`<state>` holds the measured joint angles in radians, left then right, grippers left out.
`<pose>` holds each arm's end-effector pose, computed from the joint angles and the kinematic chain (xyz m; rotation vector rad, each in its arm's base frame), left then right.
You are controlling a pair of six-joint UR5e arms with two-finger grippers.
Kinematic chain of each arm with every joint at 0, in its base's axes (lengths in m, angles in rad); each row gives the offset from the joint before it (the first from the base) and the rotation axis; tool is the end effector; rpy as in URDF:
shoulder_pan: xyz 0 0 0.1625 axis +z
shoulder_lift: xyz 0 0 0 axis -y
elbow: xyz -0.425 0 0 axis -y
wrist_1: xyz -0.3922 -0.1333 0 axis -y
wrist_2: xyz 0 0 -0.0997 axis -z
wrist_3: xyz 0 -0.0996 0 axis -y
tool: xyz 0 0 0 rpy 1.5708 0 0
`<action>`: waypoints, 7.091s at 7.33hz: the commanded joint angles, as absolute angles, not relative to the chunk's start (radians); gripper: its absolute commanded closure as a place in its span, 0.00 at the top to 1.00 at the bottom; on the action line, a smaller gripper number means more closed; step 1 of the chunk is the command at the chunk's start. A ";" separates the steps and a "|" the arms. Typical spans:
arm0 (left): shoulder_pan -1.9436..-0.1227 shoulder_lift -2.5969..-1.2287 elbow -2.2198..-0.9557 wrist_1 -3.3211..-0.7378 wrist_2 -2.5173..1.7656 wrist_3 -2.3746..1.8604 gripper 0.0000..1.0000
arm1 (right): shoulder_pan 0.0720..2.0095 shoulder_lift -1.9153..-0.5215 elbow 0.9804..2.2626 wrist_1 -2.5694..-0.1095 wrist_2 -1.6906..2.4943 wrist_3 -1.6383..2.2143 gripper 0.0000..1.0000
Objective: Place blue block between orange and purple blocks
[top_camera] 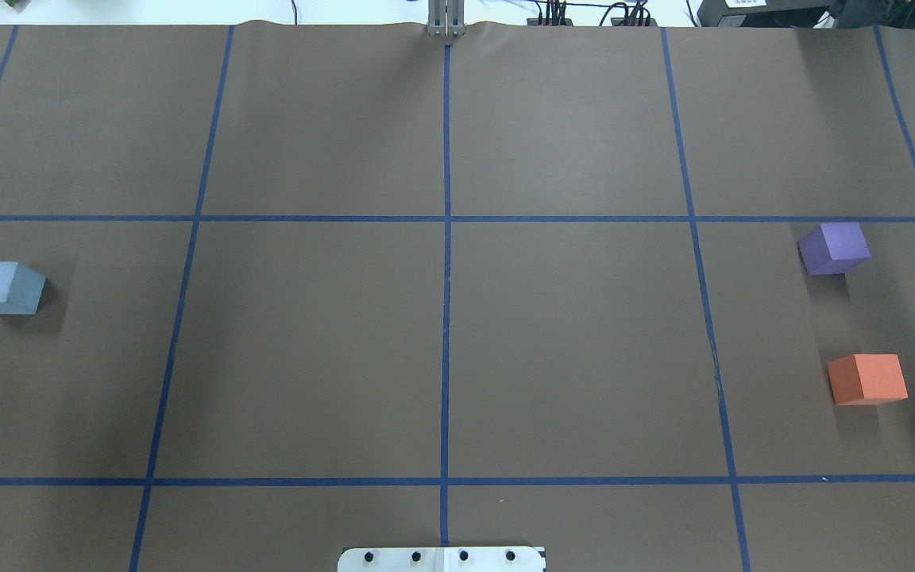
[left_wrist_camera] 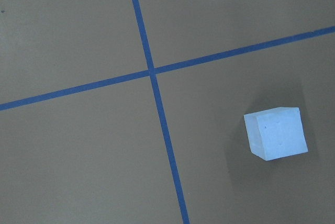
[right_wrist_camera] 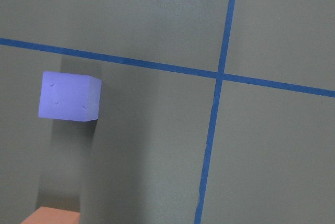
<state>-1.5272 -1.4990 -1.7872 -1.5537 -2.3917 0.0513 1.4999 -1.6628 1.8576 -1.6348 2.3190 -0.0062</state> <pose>-0.0401 -0.4673 0.5845 0.1235 0.8199 0.1417 0.0332 -0.4576 0.5692 0.1005 -0.7512 -0.1223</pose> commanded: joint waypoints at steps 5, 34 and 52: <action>-1.252 -1.483 -1.650 -1.969 -2.333 -0.382 1.00 | 1.497 -1.664 1.858 -1.635 2.319 -0.008 1.00; -0.486 -2.513 -1.324 -1.648 -1.864 -1.244 0.99 | 1.493 -1.664 1.859 -1.631 2.347 -0.018 1.00; -1.577 -1.618 -1.779 -1.273 -2.253 0.433 1.00 | 0.489 -0.779 1.545 -1.551 1.778 1.095 1.00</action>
